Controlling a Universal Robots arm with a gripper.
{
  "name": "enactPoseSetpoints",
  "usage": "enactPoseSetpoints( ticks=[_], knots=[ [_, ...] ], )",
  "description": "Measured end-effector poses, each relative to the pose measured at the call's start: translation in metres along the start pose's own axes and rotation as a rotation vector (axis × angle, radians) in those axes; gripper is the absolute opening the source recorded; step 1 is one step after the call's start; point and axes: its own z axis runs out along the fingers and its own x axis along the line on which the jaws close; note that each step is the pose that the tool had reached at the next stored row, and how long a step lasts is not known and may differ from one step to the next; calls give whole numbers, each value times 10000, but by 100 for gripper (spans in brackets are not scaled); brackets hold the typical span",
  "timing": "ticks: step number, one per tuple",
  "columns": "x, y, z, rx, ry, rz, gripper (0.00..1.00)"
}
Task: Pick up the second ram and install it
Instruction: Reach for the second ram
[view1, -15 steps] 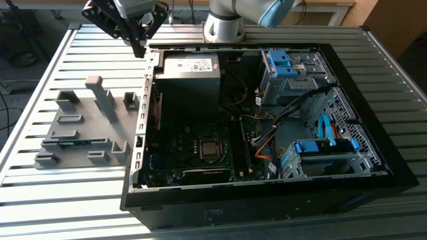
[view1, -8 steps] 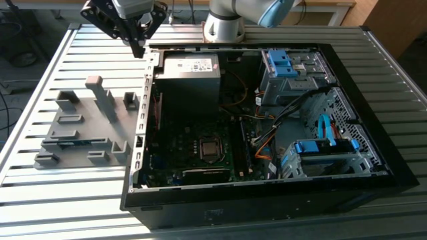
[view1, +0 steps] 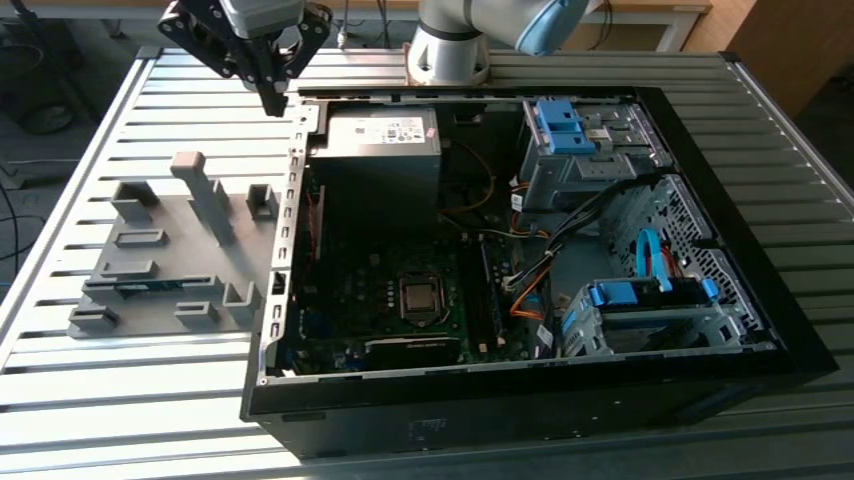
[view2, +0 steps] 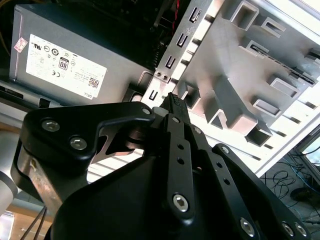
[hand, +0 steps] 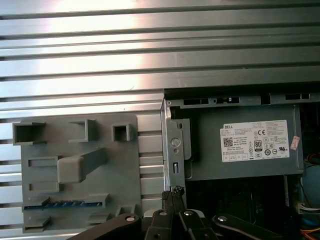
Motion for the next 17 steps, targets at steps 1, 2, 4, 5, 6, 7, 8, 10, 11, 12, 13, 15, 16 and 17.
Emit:
enactPoseSetpoints(
  ticks=[1, 2, 4, 5, 6, 7, 8, 10, 11, 12, 13, 15, 16, 17],
  knots=[
    [3, 0, 0, 0, 0, 0, 11],
    [6, 0, 1, 0, 1, 0, 11],
    [12, -1, 2, -1, 1, 0, 11],
    [16, -1, 2, 0, 2, 0, 11],
    [21, -2, 2, 0, 1, 0, 11],
    [25, -2, 2, 1, 2, 0, 11],
    [29, -2, 2, 0, 2, 0, 11],
    [37, -3, 3, 0, 2, 0, 11],
    [41, -3, 3, 0, 2, 0, 11],
    [45, -3, 3, 0, 3, 0, 11],
    [49, -4, 4, 0, 2, 0, 11],
    [57, -4, 4, 0, 3, 0, 11],
    [61, -5, 5, 0, 3, 0, 11],
    [64, -5, 5, 0, 4, 0, 11]
  ],
)
